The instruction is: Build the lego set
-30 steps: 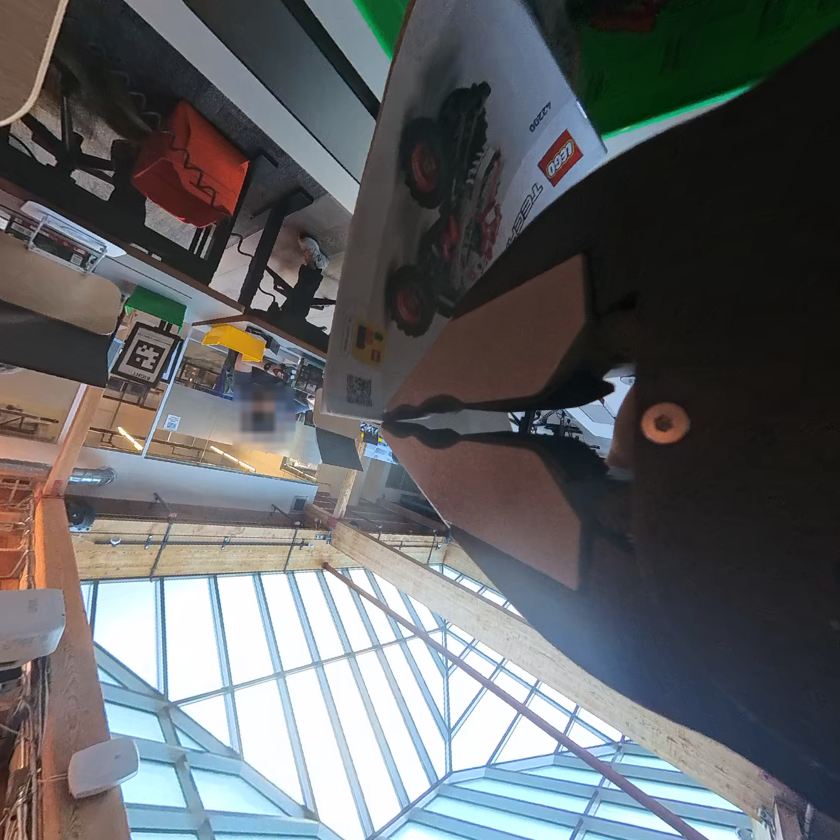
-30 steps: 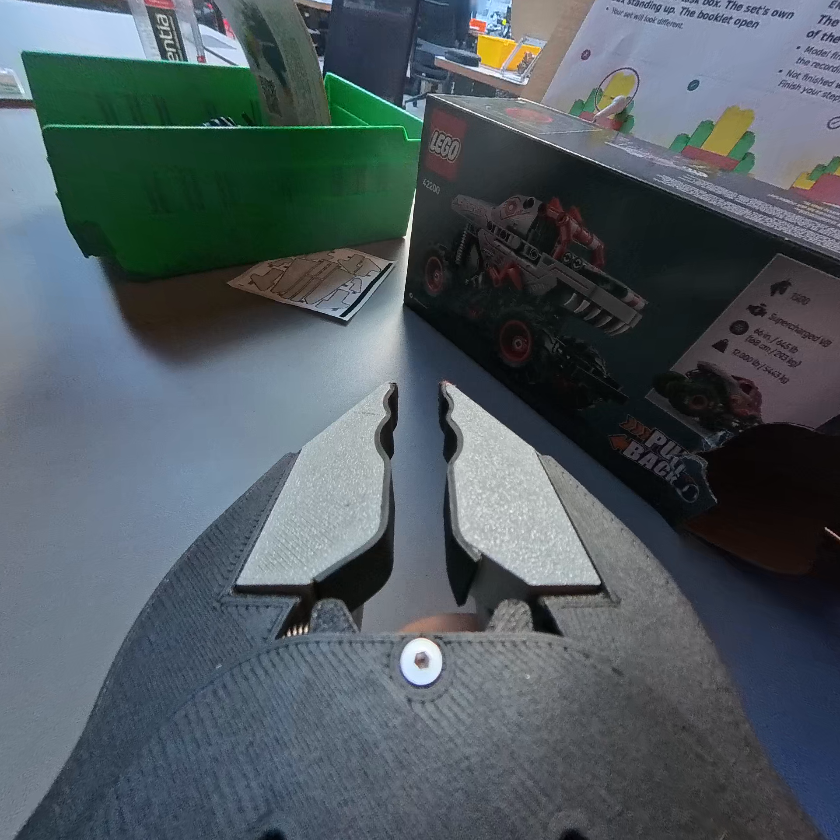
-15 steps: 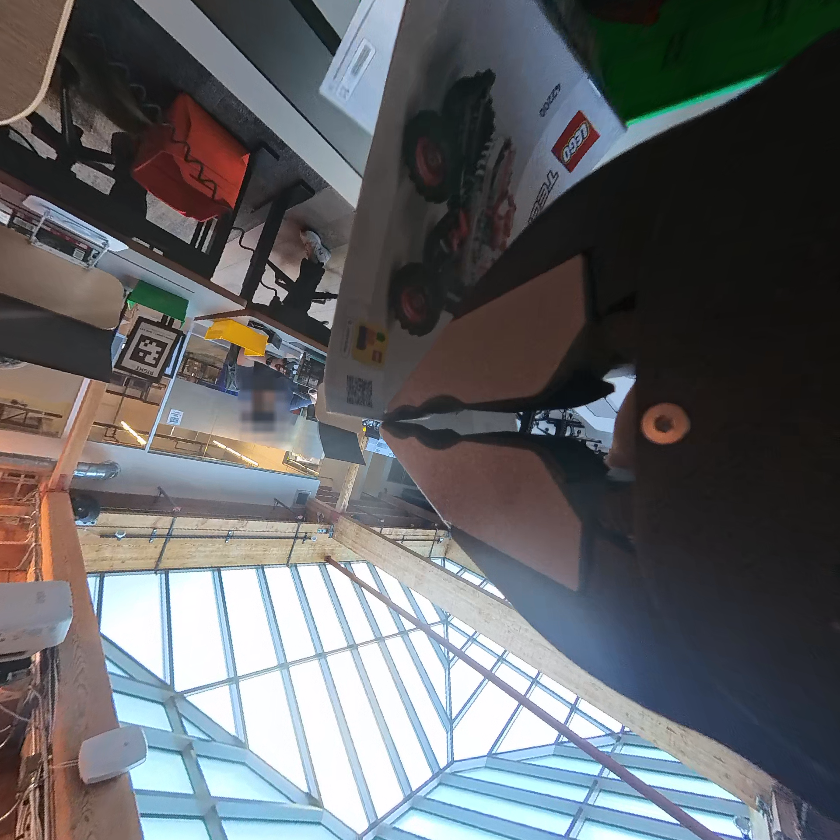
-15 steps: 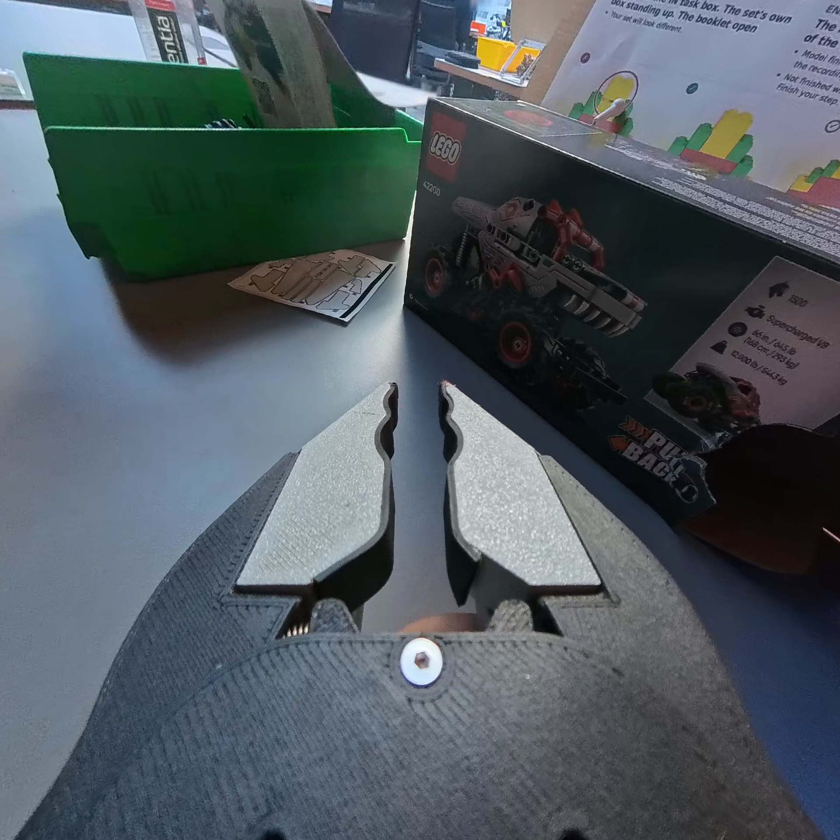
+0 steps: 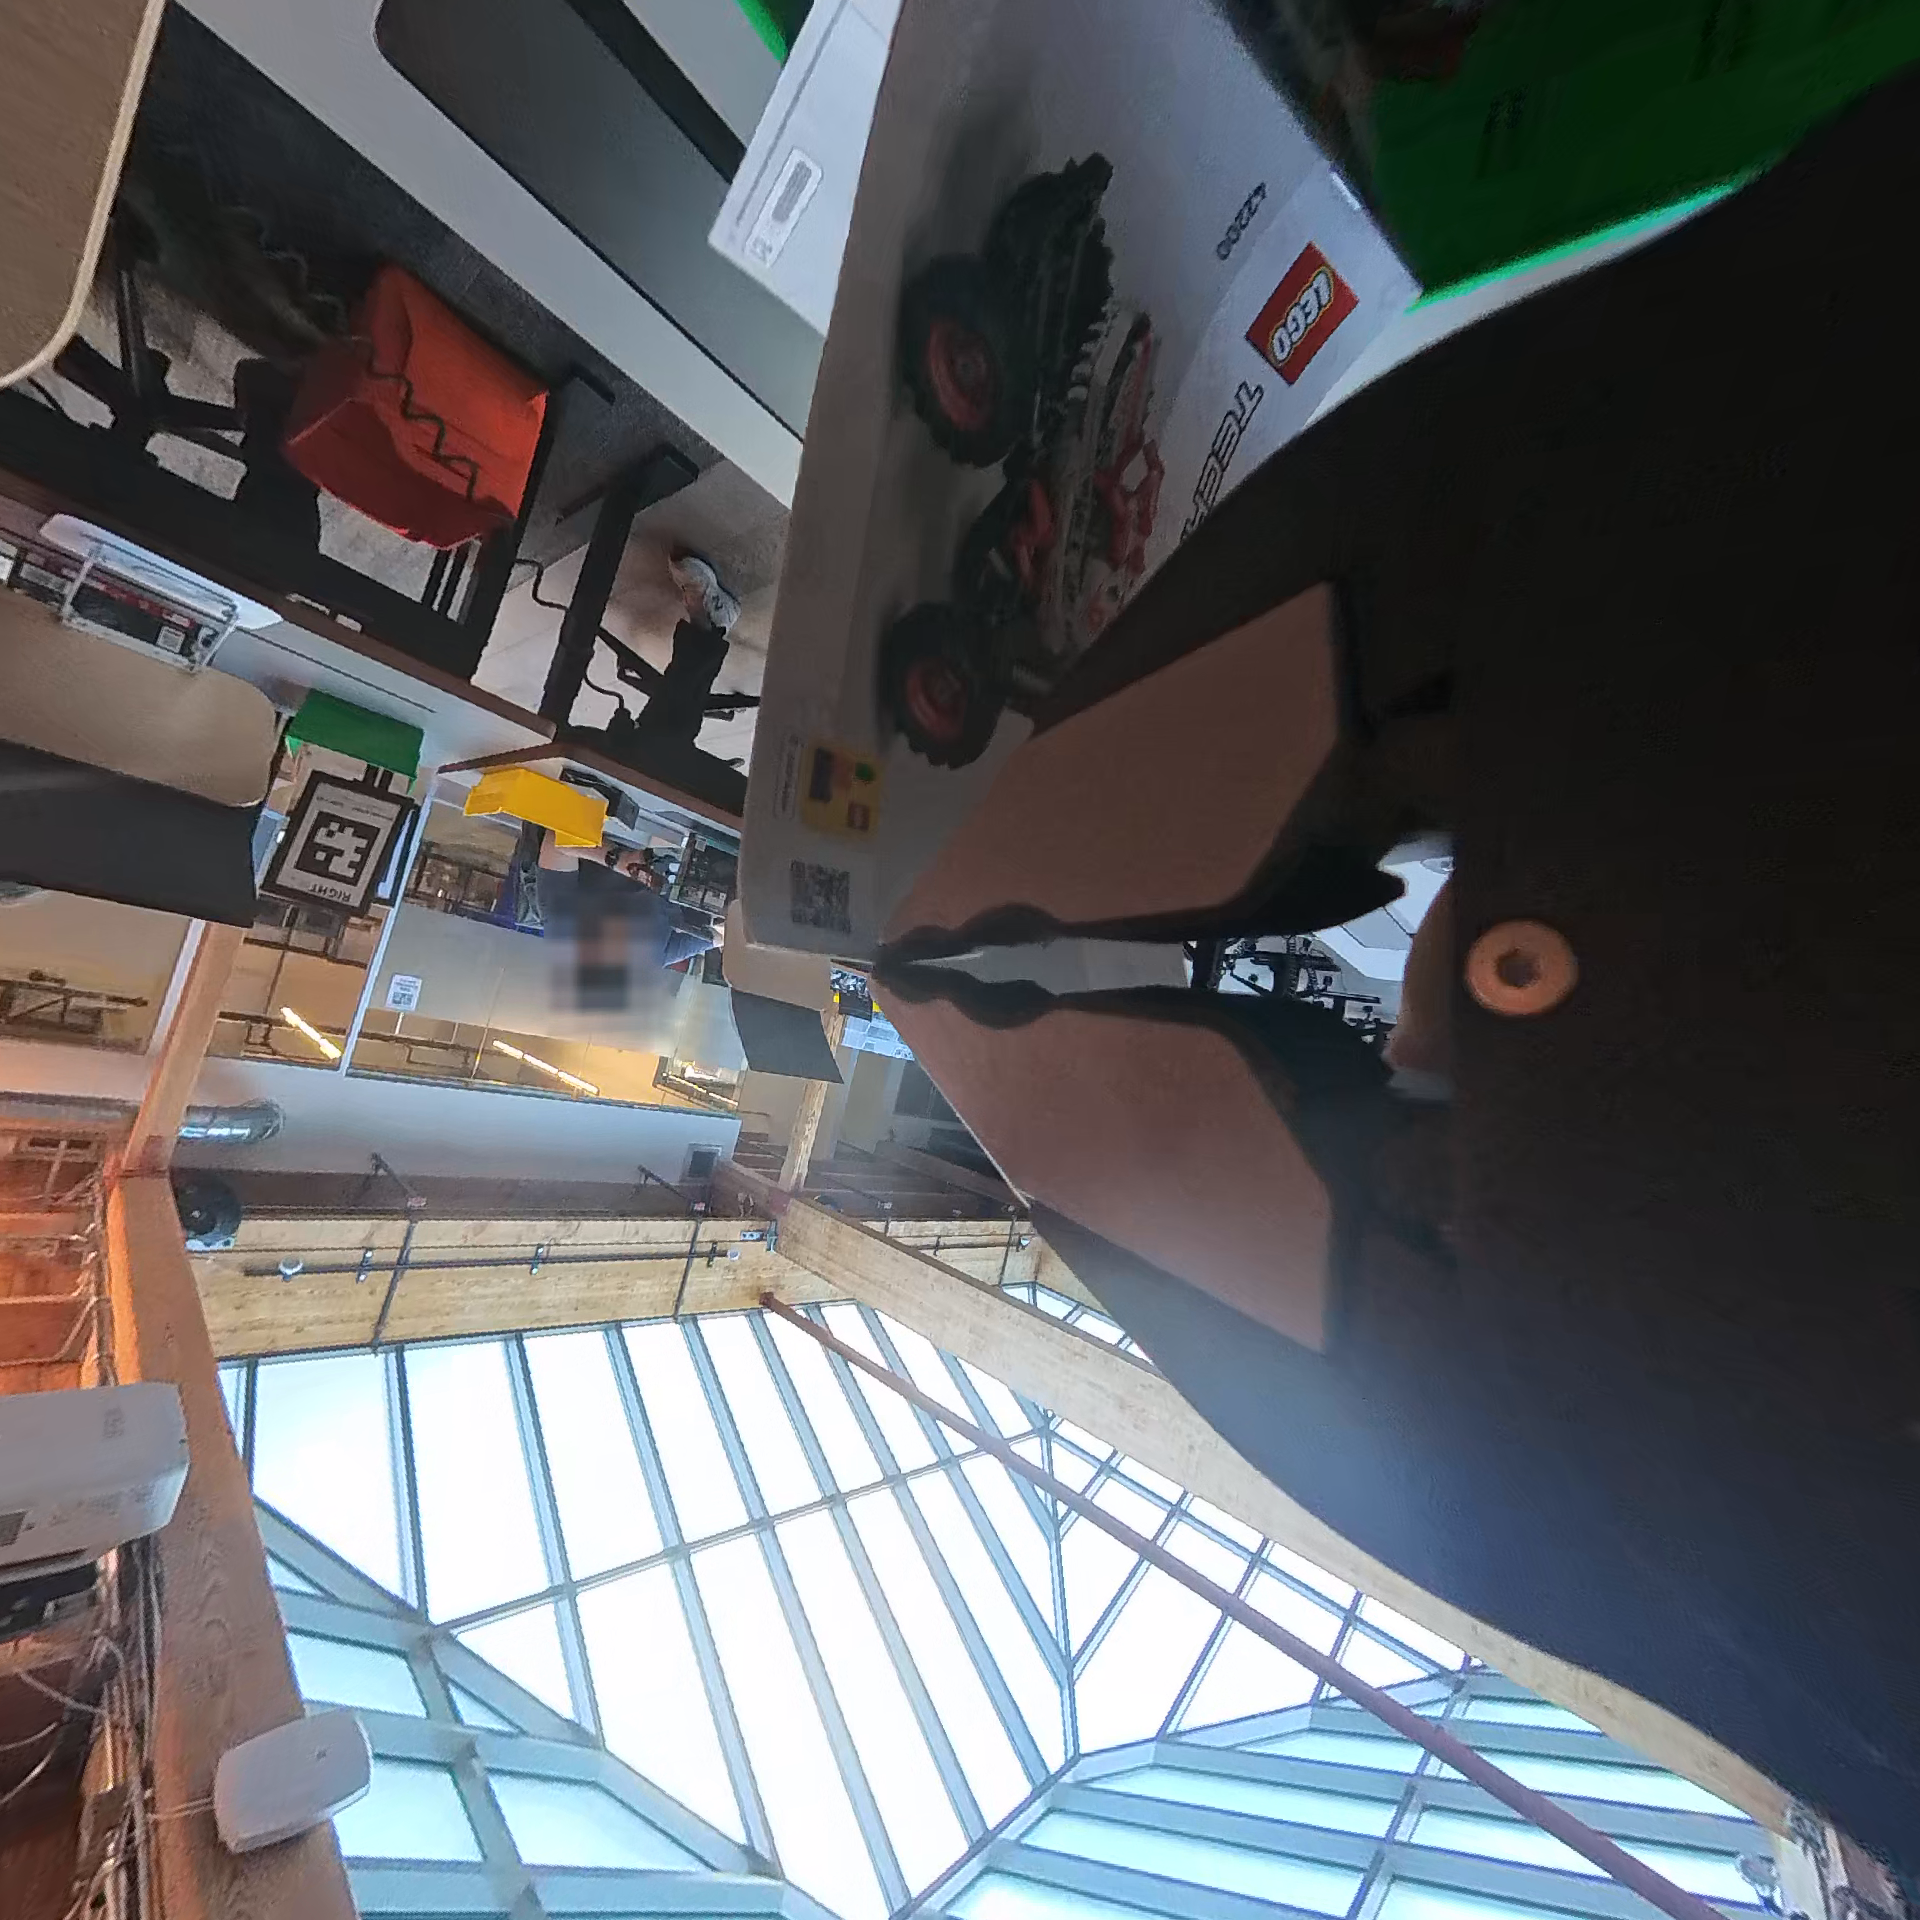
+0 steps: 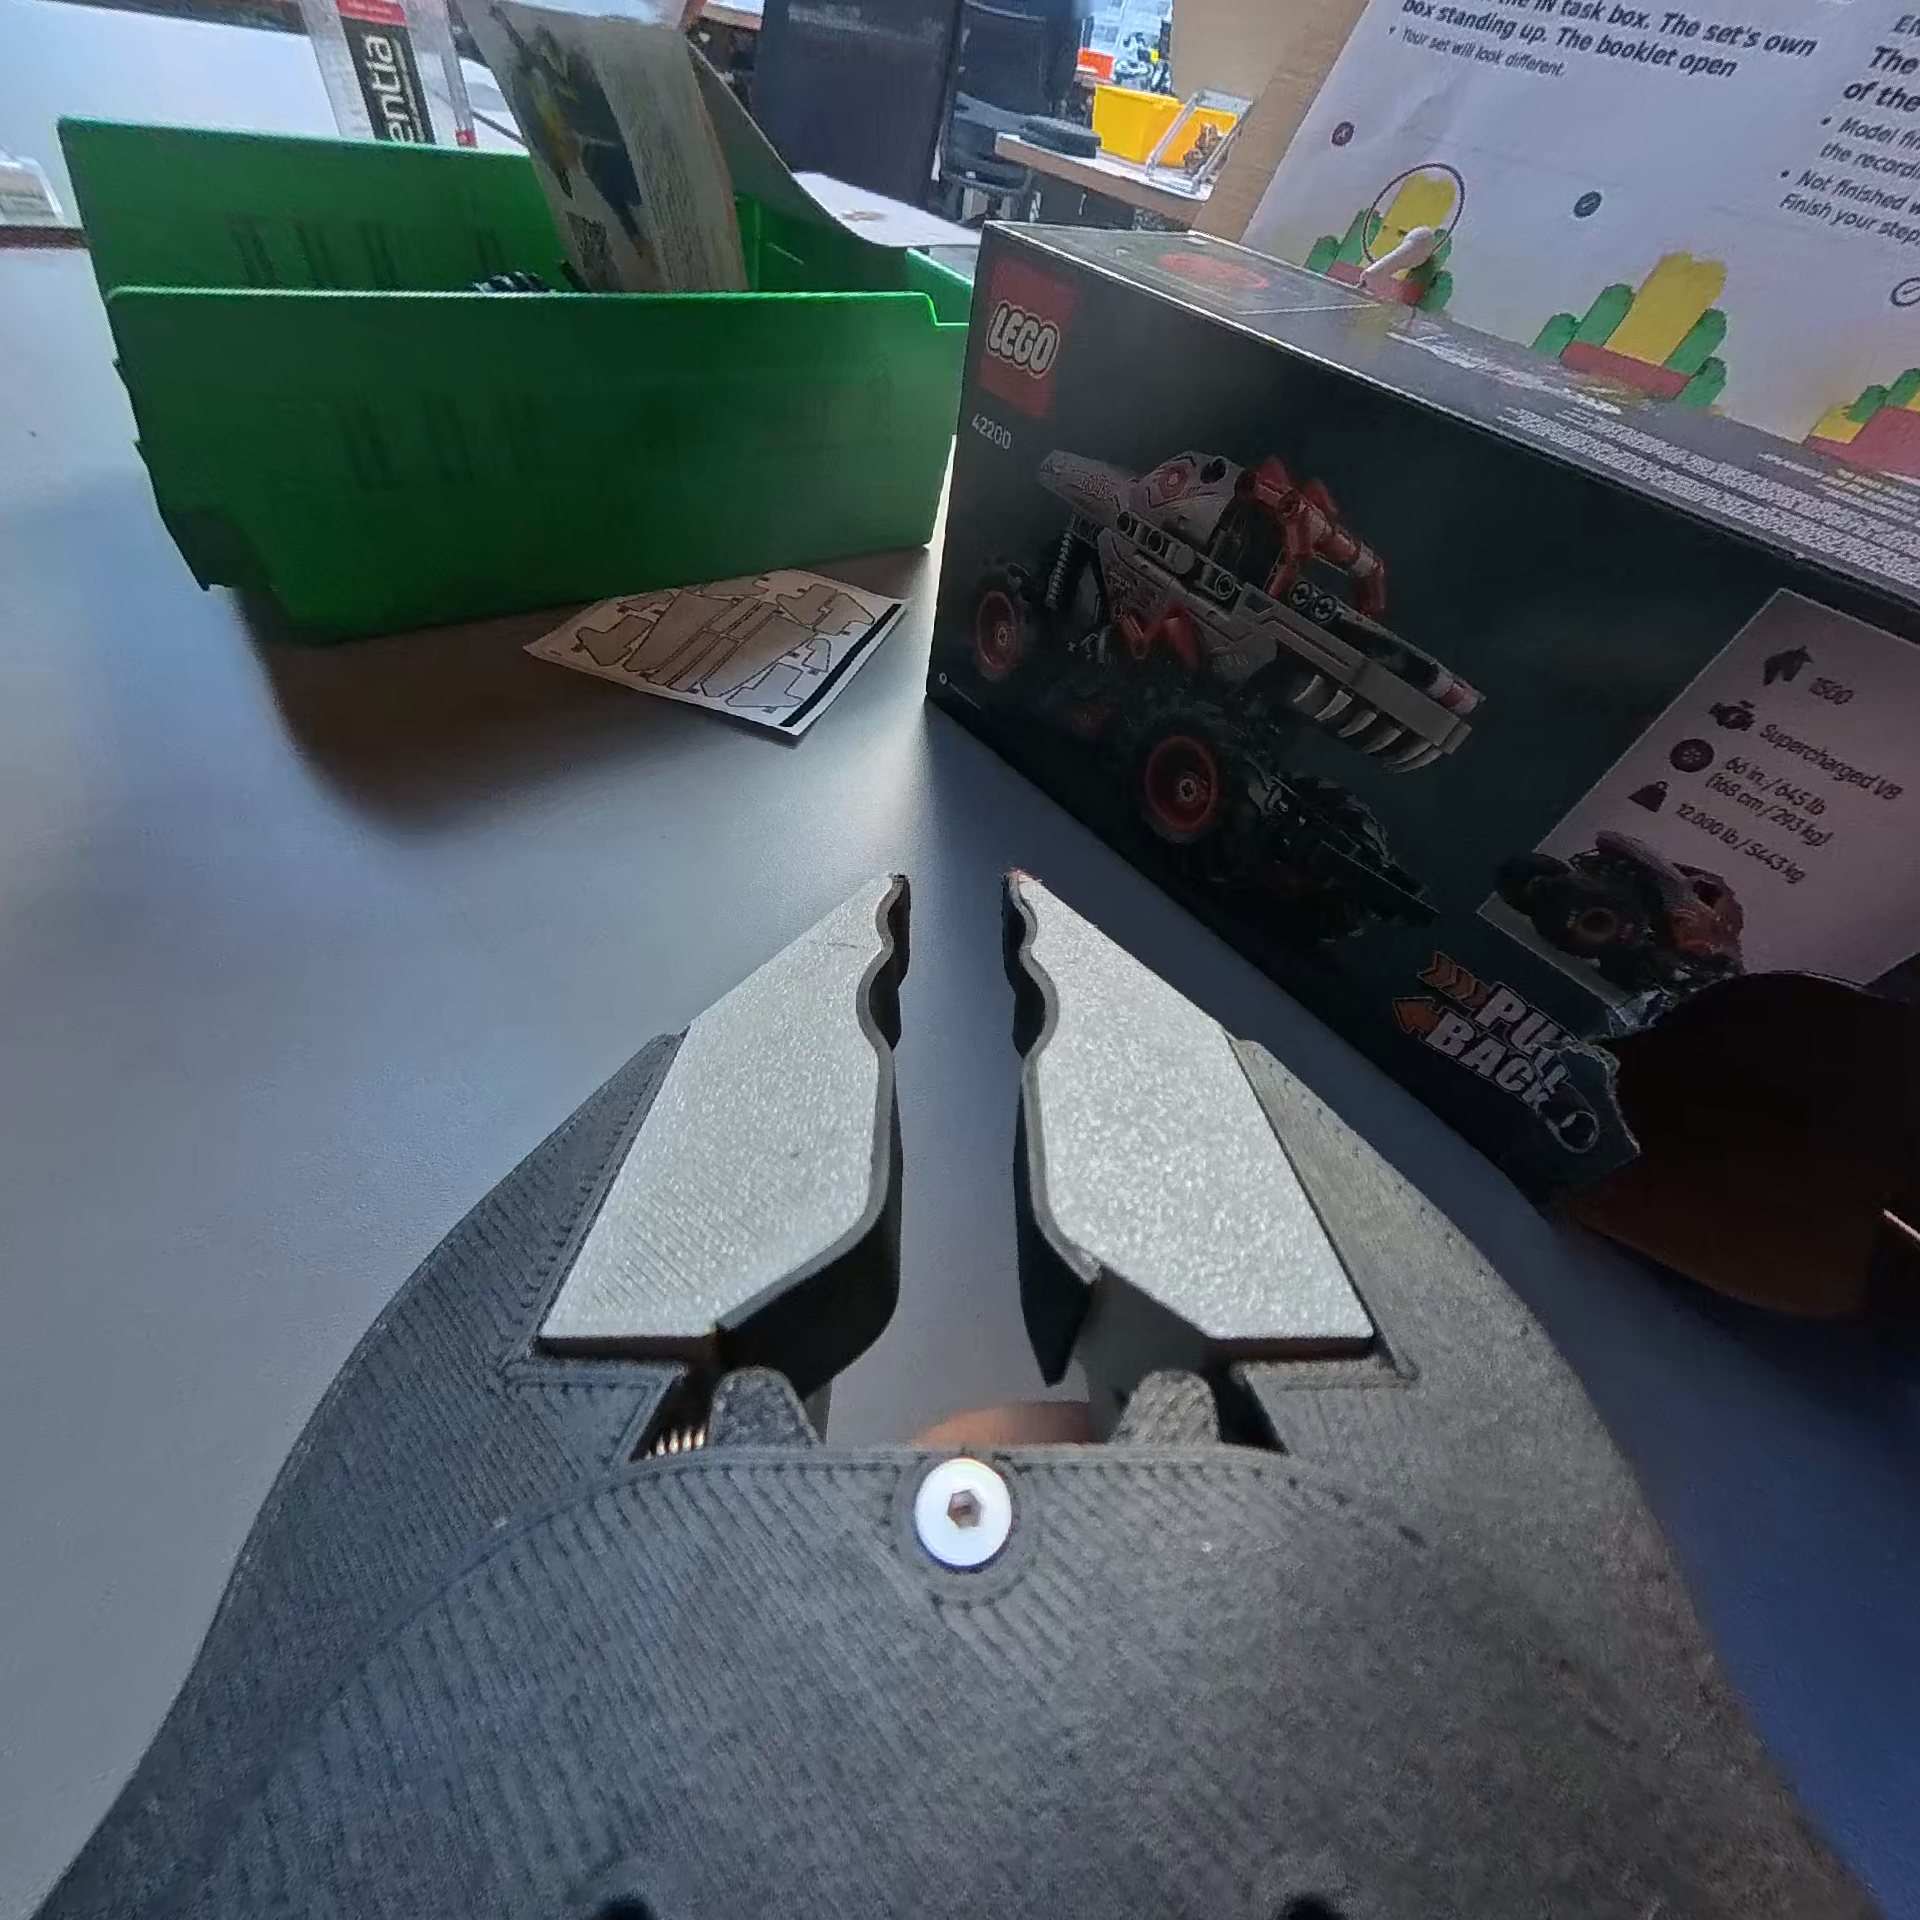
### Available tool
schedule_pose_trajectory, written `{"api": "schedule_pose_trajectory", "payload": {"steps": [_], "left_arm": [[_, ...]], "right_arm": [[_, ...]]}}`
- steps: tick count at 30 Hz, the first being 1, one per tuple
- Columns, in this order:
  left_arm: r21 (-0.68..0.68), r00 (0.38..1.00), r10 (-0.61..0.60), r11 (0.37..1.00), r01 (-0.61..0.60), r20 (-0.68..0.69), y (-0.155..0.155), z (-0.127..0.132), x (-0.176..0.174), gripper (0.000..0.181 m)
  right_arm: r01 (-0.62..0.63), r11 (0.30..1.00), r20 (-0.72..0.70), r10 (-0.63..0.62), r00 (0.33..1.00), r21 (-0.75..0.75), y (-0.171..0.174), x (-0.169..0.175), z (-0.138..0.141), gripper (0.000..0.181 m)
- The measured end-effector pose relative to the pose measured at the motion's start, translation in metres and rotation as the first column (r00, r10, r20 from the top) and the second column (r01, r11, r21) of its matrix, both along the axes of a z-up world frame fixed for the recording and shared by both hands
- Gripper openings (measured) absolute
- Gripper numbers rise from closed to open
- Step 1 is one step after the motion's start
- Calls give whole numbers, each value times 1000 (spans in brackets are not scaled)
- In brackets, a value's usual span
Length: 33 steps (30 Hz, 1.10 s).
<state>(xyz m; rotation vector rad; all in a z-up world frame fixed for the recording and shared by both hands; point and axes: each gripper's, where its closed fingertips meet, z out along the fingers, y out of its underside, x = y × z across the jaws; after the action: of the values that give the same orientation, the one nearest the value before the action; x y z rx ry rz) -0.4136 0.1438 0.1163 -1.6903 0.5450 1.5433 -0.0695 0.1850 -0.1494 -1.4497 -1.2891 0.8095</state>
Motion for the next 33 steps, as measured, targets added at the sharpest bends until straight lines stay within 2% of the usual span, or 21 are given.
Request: {"api": "schedule_pose_trajectory", "payload": {"steps": [10, 18, 21, 24, 26, 28, 33], "left_arm": [[-46, 1000, -4, 999, 5, 6, 16, -19, -2, 0], [-178, 996, 9, 984, 6, 87, 37, -76, -14, 0], [-193, 992, -26, 980, 50, 121, 37, -87, -11, 11], [-250, 971, -28, 964, 89, 238, 29, -99, -7, 24], [-305, 946, -53, 940, 156, 320, 21, -109, 3, 32], [-385, 898, -94, 881, 276, 429, 7, -126, 24, 32], [-533, 838, -45, 753, 387, 544, -28, -164, 47, 40]], "right_arm": [[-2, 1000, 4, 2, 1000, 1, 0, 0, -1, 14], [-9, 1000, 10, 9, 1000, -6, 0, -2, -3, 14], [-13, 1000, 9, 13, 1000, -8, -1, -2, -3, 14], [-19, 1000, 10, 19, 1000, -8, -2, -2, -3, 14], [-22, 1000, 13, 22, 1000, -6, -3, -3, -4, 14], [-23, 1000, 12, 24, 1000, -3, -4, -3, -4, 14], [-25, 1000, 14, 25, 1000, -1, -5, -3, -4, 15]]}}
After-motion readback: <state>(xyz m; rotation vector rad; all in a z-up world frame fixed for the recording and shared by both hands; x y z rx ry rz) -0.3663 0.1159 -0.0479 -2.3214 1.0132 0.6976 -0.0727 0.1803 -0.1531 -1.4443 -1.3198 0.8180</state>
